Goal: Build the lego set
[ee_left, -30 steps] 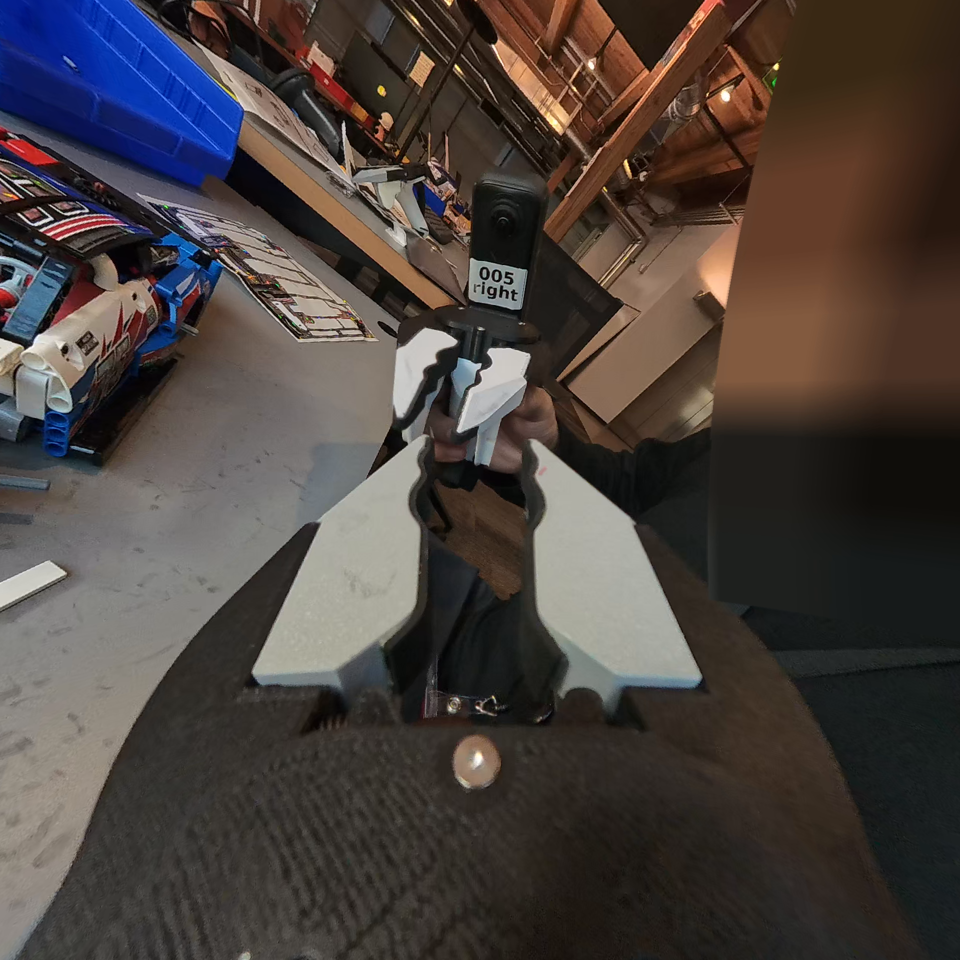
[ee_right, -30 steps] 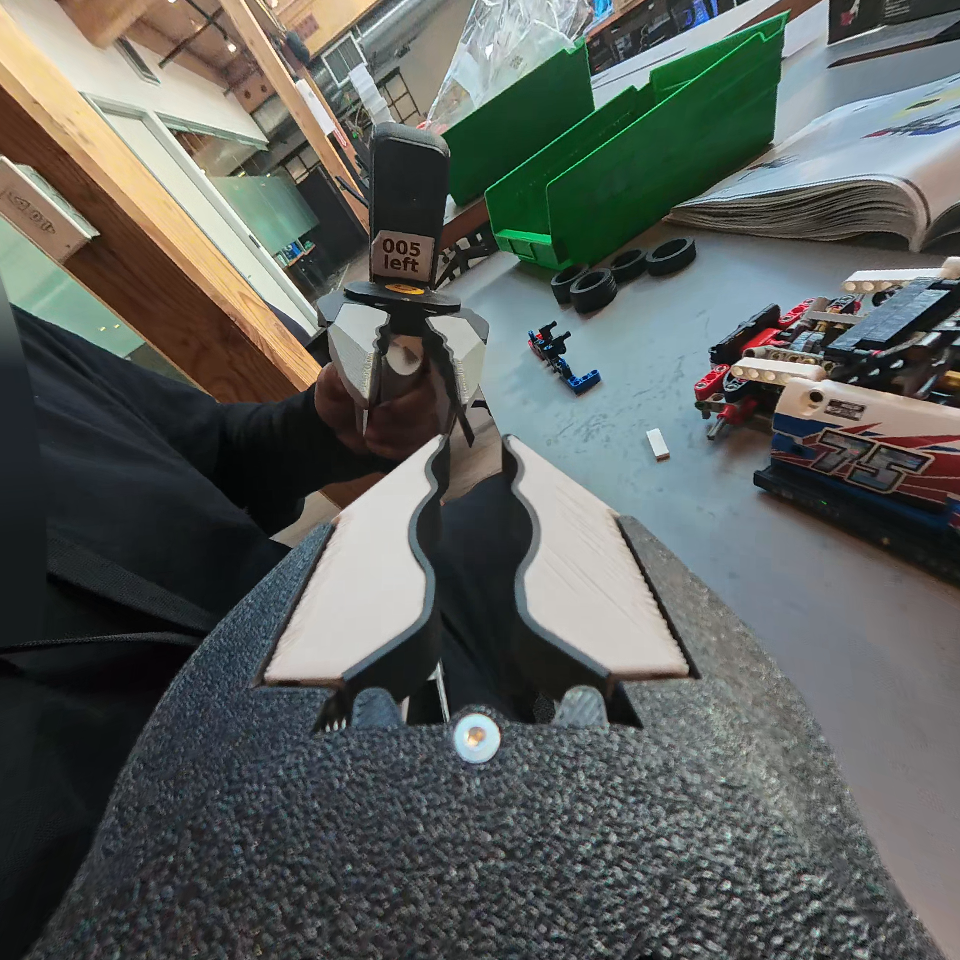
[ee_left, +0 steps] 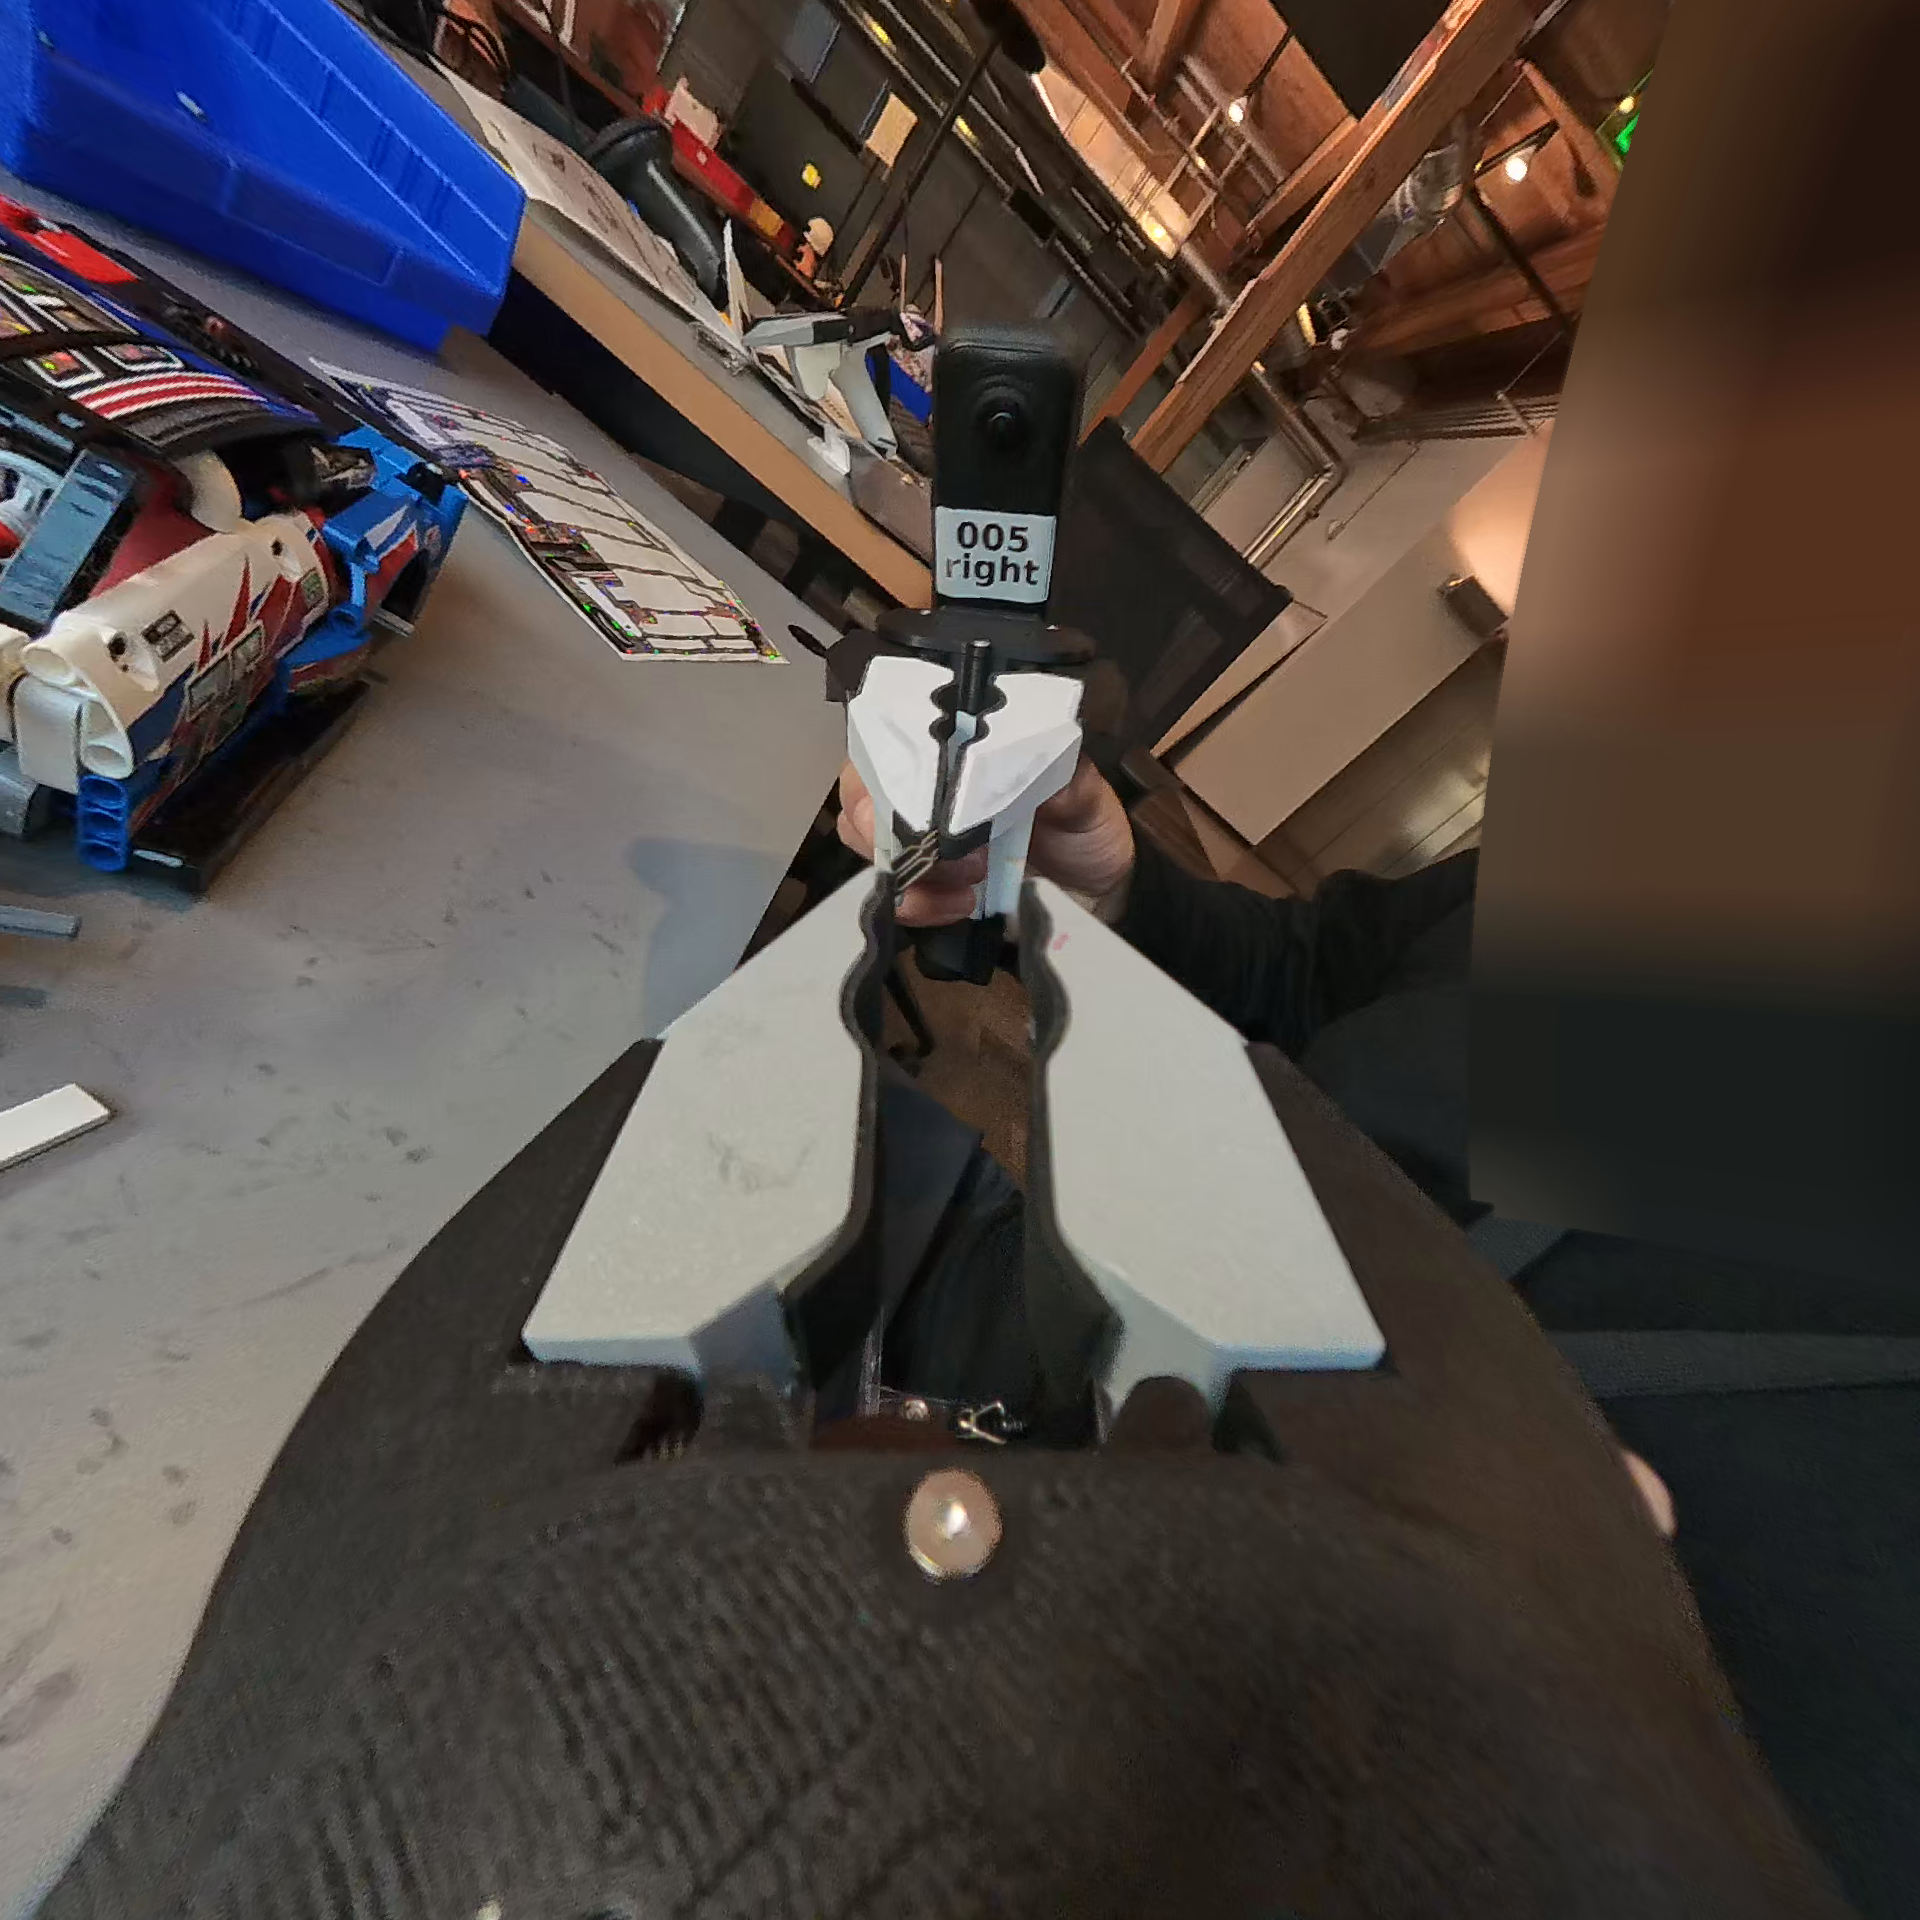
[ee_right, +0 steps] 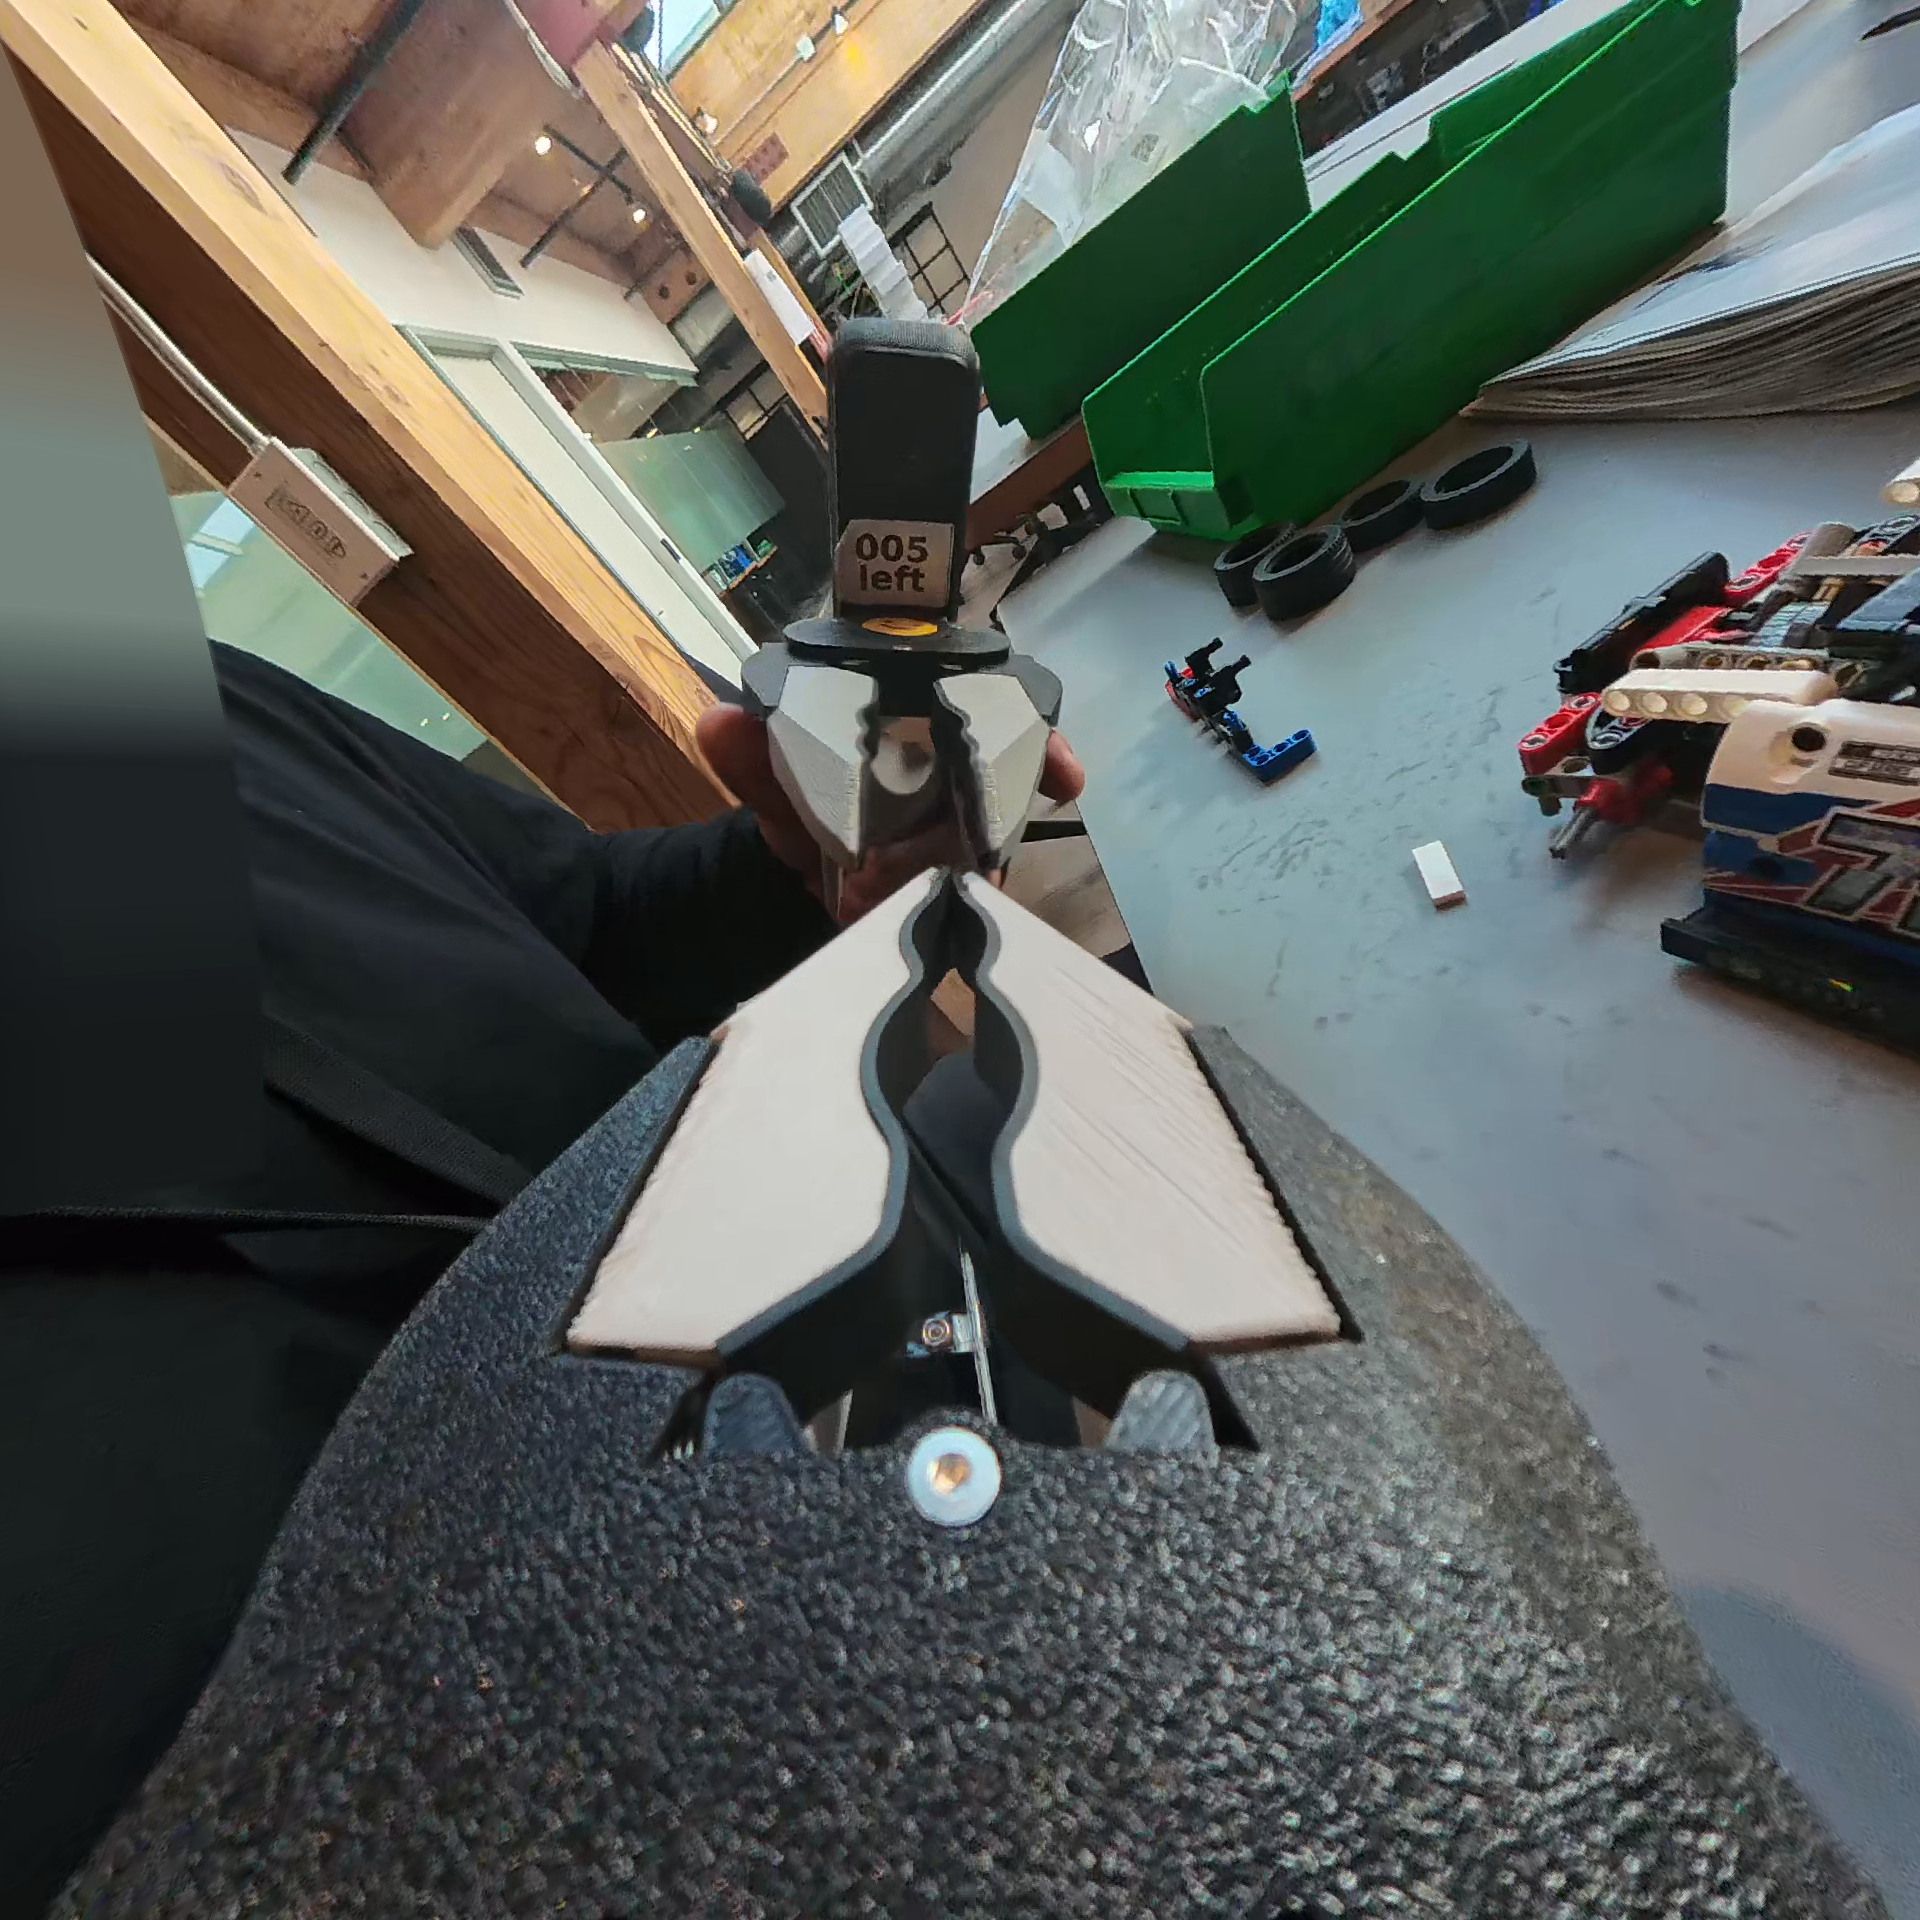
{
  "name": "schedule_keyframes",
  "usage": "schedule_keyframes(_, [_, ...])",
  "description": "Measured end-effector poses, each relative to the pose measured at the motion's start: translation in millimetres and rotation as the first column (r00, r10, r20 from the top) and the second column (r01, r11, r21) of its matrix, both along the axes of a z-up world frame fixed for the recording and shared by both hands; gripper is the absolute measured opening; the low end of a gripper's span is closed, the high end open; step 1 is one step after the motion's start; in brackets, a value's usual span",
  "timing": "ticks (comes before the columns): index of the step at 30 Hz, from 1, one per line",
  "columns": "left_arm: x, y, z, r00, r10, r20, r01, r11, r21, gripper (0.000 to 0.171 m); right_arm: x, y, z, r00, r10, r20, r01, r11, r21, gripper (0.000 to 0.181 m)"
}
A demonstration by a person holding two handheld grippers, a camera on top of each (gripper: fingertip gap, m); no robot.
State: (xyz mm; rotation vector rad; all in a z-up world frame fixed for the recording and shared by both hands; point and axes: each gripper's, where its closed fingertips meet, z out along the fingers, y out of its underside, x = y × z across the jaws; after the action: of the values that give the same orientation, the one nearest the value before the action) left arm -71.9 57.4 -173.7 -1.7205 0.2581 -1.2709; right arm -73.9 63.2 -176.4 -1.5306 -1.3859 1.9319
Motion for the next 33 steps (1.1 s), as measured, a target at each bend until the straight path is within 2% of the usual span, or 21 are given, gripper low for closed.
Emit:
schedule_keyframes(2, [-3,0,6,0.999,-0.004,0.045,0.003,1.000,0.014,0.017,0,-2,-1,1.000,0.000,0.001,0.000,1.000,0.019,0.000])
schedule_keyframes(3, [-3,0,5,0.998,-0.015,0.056,0.015,1.000,0.007,0.021,0,-4,0,1.000,0.004,-0.002,-0.004,1.000,0.021,0.000])
schedule_keyframes(5, [-1,-3,7,0.995,-0.058,0.086,0.056,0.998,0.030,0.040,-1,-4,-1,1.000,-0.003,0.003,0.003,0.999,0.044,0.000])
schedule_keyframes(7, [3,-15,17,0.979,-0.145,0.143,0.134,0.988,0.082,0.068,0,-4,1,1.000,0.000,0.000,0.000,0.999,0.043,0.000])
schedule_keyframes(9, [5,-18,19,0.973,-0.171,0.155,0.160,0.984,0.084,0.083,1,-4,1,1.000,-0.002,-0.001,0.002,0.999,0.050,0.000])
schedule_keyframes(10, [3,-9,10,0.986,-0.112,0.123,0.109,0.993,0.032,0.135,4,-8,6,0.999,0.024,-0.026,-0.023,0.999,0.035,0.000])
schedule_keyframes(12, [-8,-2,-4,0.995,-0.060,0.083,0.060,0.998,-0.001,0.132,8,-6,18,0.997,0.025,-0.066,-0.026,1.000,-0.009,0.000])
schedule_keyframes(13, [-13,-5,3,0.987,-0.071,0.144,0.071,0.997,0.008,0.131,9,-1,17,0.998,-0.001,-0.056,0.002,1.000,0.021,0.000])
schedule_keyframes(14, [-17,-7,11,0.977,-0.079,0.198,0.076,0.997,0.022,0.137,10,6,13,0.999,-0.029,-0.038,0.031,0.998,0.047,0.000])
schedule_keyframes(15, [-21,-6,14,0.978,-0.063,0.199,0.059,0.998,0.023,0.137,10,11,11,0.999,-0.046,-0.017,0.046,0.998,0.036,0.000])
schedule_keyframes(17, [-27,-5,8,0.993,-0.033,0.116,0.031,0.999,0.021,0.133,10,18,-1,0.996,-0.055,0.066,0.057,0.998,-0.028,0.000])
schedule_keyframes(19, [-34,-5,-10,0.998,0.005,-0.070,-0.004,1.000,0.023,0.127,9,19,-20,0.984,-0.059,0.165,0.068,0.997,-0.048,0.000])
schedule_keyframes(21, [-43,-5,-28,0.958,0.053,-0.280,-0.039,0.998,0.053,0.107,7,14,-38,0.967,-0.042,0.250,0.057,0.997,-0.053,0.000])
schedule_keyframes(23, [-50,-6,-43,0.890,0.076,-0.450,-0.047,0.996,0.074,0.084,4,10,-47,0.954,-0.021,0.298,0.046,0.996,-0.078,0.000])
schedule_keyframes(24, [-51,-6,-49,0.855,0.072,-0.514,-0.037,0.996,0.079,0.067,3,7,-49,0.947,0.001,0.323,0.032,0.995,-0.096,0.000])
schedule_keyframes(27, [-53,-5,-64,0.773,0.039,-0.633,0.001,0.998,0.063,0.041,-1,2,-56,0.919,0.064,0.388,-0.008,0.989,-0.144,0.000])
schedule_keyframes(30, [-57,-2,-78,0.698,0.005,-0.716,0.043,0.998,0.050,0.032,-5,1,-65,0.882,0.101,0.460,-0.023,0.985,-0.171,0.000])
schedule_keyframes(33, [-56,-2,-82,0.660,-0.012,-0.751,0.101,0.992,0.073,0.026,-9,3,-70,0.848,0.130,0.514,-0.022,0.977,-0.211,0.000])
